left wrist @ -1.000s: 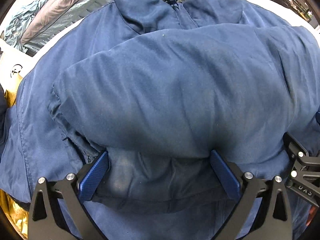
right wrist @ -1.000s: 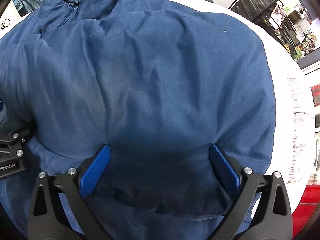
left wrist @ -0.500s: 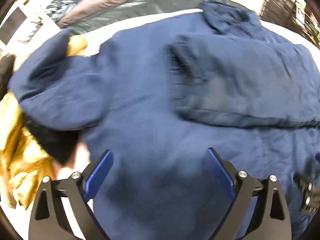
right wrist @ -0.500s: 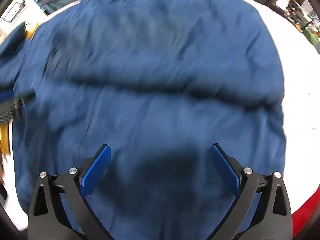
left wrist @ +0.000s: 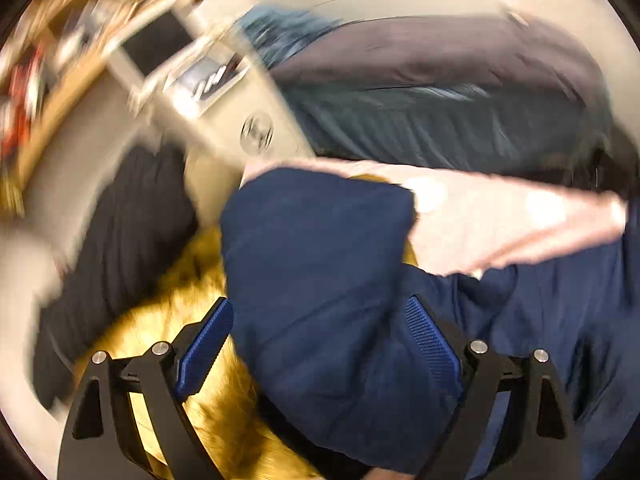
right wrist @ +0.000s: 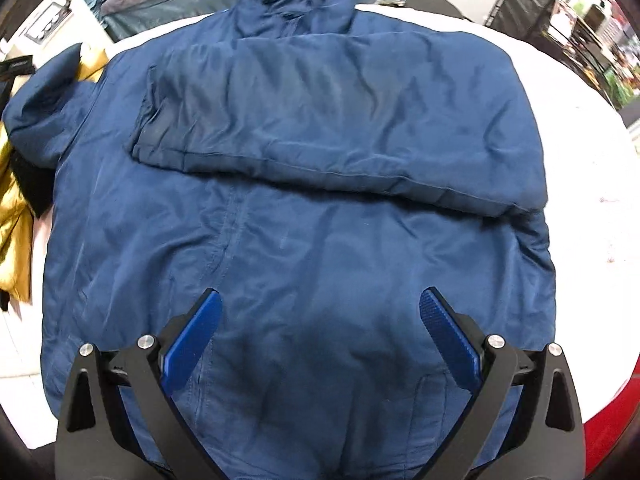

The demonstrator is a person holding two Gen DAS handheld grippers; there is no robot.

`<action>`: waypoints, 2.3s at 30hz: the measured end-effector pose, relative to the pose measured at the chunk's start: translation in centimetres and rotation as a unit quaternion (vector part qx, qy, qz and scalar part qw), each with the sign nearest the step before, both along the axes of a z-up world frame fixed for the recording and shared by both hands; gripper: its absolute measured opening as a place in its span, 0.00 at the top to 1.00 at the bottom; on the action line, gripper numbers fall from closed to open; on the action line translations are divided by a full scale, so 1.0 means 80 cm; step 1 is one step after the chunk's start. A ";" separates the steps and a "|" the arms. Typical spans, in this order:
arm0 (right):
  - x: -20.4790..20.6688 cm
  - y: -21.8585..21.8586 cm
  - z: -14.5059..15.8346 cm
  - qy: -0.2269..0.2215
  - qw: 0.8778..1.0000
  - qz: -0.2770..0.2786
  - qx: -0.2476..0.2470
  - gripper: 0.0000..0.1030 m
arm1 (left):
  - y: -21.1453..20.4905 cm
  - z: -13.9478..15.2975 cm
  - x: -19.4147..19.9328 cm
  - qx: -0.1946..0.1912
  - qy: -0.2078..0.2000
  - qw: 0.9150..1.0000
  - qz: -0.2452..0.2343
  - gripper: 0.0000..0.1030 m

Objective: Fold large clothes

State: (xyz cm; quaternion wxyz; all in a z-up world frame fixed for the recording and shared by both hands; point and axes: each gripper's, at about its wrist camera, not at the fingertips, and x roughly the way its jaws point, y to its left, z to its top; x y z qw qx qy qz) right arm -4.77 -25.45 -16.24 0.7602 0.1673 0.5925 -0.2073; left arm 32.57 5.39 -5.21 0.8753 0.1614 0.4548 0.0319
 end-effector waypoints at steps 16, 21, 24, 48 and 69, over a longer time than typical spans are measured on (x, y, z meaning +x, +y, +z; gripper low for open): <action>-0.031 0.006 0.002 0.001 1.000 -0.028 -0.009 0.05 | 0.009 -0.006 -0.004 -0.155 0.068 0.984 -0.049 0.89; -0.037 0.000 0.003 0.000 0.999 -0.041 -0.006 0.05 | -0.120 0.004 -0.121 -0.098 0.029 0.971 -0.218 0.90; -0.043 -0.007 0.003 0.002 0.999 -0.053 -0.004 0.05 | -0.185 -0.033 -0.192 -0.070 0.051 0.951 -0.295 0.90; -0.064 -0.039 -0.029 0.009 0.994 -0.103 0.044 0.05 | -0.118 -0.059 -0.205 -0.230 0.138 0.944 -0.192 0.19; -0.104 -0.065 -0.022 0.014 0.988 -0.152 0.021 0.05 | -0.317 -0.030 -0.304 -0.144 0.097 0.890 -0.422 0.83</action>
